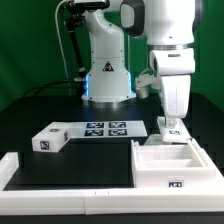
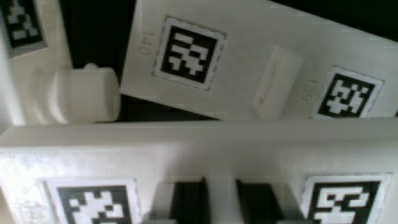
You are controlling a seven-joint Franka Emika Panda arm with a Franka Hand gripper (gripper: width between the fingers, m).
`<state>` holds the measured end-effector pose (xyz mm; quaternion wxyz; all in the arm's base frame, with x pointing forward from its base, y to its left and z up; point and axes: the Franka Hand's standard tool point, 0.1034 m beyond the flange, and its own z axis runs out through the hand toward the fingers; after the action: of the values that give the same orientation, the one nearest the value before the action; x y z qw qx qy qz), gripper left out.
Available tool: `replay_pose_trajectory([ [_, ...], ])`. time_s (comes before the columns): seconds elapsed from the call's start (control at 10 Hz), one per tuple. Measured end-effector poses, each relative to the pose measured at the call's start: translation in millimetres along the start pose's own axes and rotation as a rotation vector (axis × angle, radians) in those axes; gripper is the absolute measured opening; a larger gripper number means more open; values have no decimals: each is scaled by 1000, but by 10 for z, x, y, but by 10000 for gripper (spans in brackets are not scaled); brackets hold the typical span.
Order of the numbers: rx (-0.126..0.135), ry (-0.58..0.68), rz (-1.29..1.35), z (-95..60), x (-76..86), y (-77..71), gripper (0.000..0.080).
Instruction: Assemble cabinet
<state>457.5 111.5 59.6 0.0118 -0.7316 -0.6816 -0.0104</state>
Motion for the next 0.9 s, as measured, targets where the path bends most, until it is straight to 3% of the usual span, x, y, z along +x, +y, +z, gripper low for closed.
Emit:
replay_pose_trajectory([
  [0.9,-4,8,14,29,23,50,70],
])
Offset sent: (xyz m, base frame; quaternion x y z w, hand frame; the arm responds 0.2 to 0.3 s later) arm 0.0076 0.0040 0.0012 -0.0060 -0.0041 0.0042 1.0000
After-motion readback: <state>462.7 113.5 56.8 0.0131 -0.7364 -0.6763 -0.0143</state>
